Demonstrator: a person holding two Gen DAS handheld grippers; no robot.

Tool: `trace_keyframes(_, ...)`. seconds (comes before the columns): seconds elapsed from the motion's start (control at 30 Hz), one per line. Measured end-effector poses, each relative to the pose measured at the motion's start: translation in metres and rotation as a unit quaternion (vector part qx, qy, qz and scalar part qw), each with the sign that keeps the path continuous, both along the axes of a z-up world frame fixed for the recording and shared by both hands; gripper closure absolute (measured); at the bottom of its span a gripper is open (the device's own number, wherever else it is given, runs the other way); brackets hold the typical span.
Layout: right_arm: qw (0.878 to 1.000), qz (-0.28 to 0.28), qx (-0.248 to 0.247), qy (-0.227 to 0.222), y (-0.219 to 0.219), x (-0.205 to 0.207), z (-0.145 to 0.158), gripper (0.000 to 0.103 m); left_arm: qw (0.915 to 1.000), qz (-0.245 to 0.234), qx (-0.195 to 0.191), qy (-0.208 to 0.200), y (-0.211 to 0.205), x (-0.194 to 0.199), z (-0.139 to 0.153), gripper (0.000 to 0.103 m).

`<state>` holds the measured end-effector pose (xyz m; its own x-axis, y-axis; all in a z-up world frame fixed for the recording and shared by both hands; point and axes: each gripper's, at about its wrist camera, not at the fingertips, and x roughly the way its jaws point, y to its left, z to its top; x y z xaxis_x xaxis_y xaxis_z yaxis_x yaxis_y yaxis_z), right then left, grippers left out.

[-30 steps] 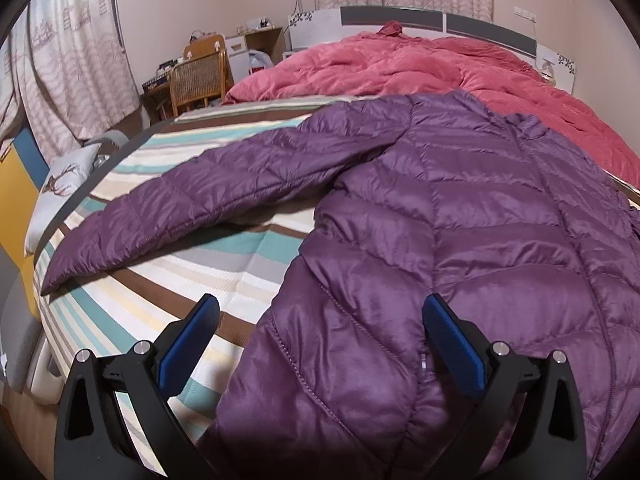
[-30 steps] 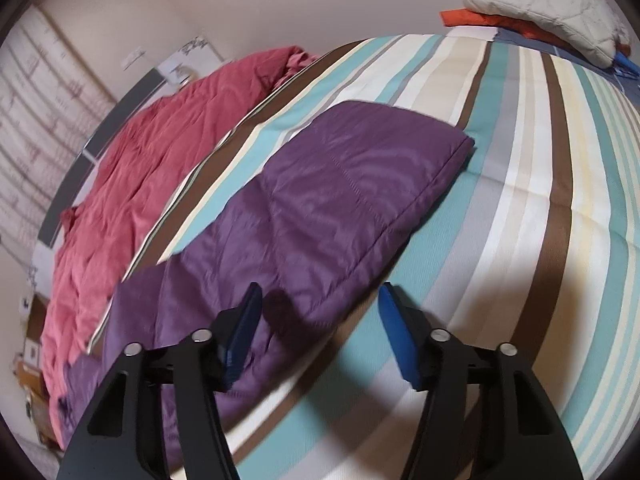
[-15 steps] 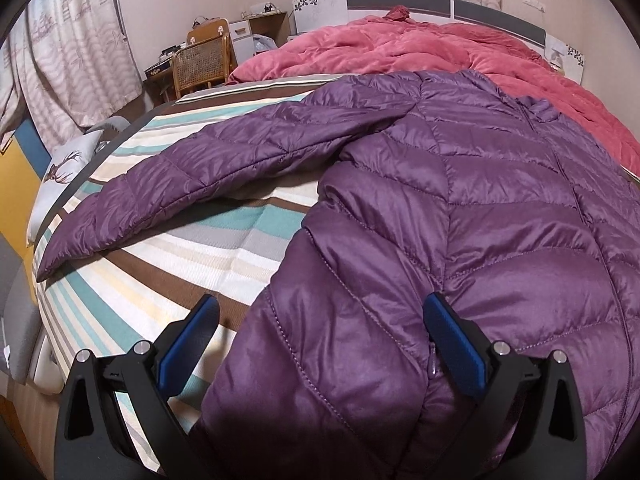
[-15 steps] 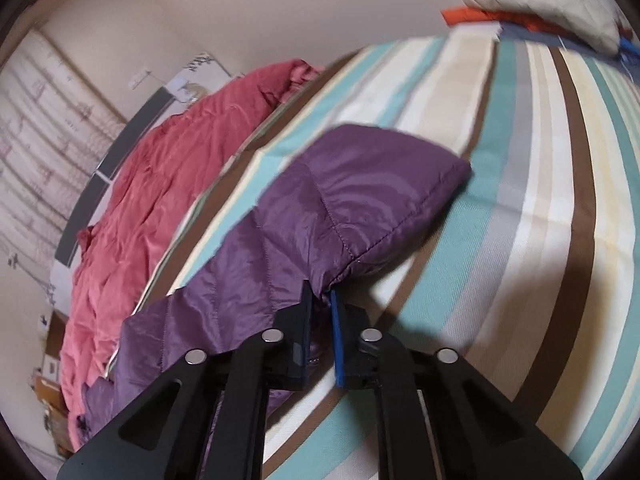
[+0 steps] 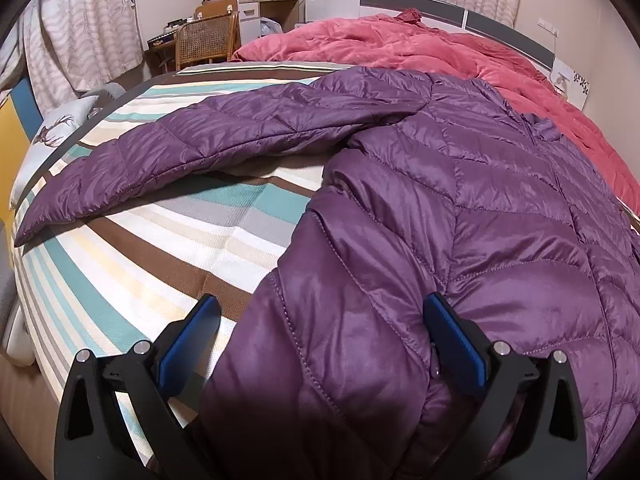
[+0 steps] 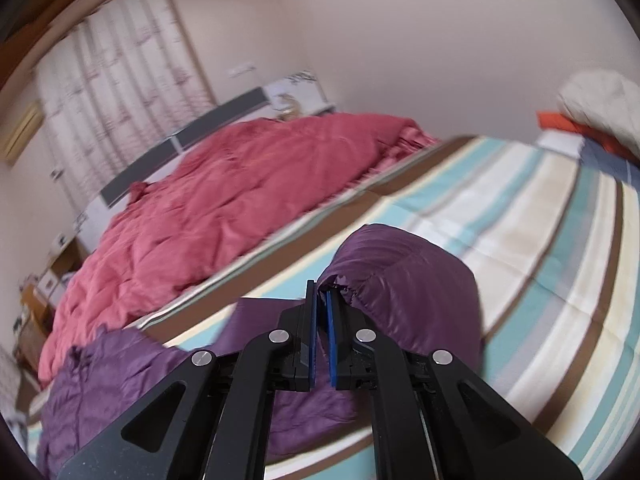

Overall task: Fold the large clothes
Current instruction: 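Carry the held sleeve across the jacket body toward the left tool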

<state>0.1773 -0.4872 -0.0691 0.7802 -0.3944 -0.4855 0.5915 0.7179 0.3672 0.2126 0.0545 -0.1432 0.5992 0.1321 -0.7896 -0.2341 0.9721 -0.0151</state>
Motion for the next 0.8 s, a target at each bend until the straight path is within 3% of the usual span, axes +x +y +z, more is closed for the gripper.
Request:
trace_keyframes(0.27, 0.994, 0.079, -0.071, -0.015, 0.066, 0.022, 0.029, 0.099, 1.0, 0.0, -0.003, -0.004, 0.001, -0.001, 0.0, 0.002)
trace_keyframes(0.5, 0.976, 0.18, -0.117, -0.033, 0.145, 0.041, 0.049, 0.099, 1.0, 0.0, -0.003, -0.004, 0.002, -0.002, -0.001, 0.002)
trace_keyframes(0.63, 0.956, 0.242, -0.164, -0.022, 0.201, 0.054, 0.05, 0.099, 1.0, 0.0, -0.004, -0.004, 0.001, -0.002, -0.001, 0.002)
trace_keyframes(0.8, 0.914, 0.309, -0.262, 0.029, 0.278, 0.072, 0.034, 0.099, 1.0, 0.0, -0.004, -0.004, 0.002, -0.002, -0.001, 0.002)
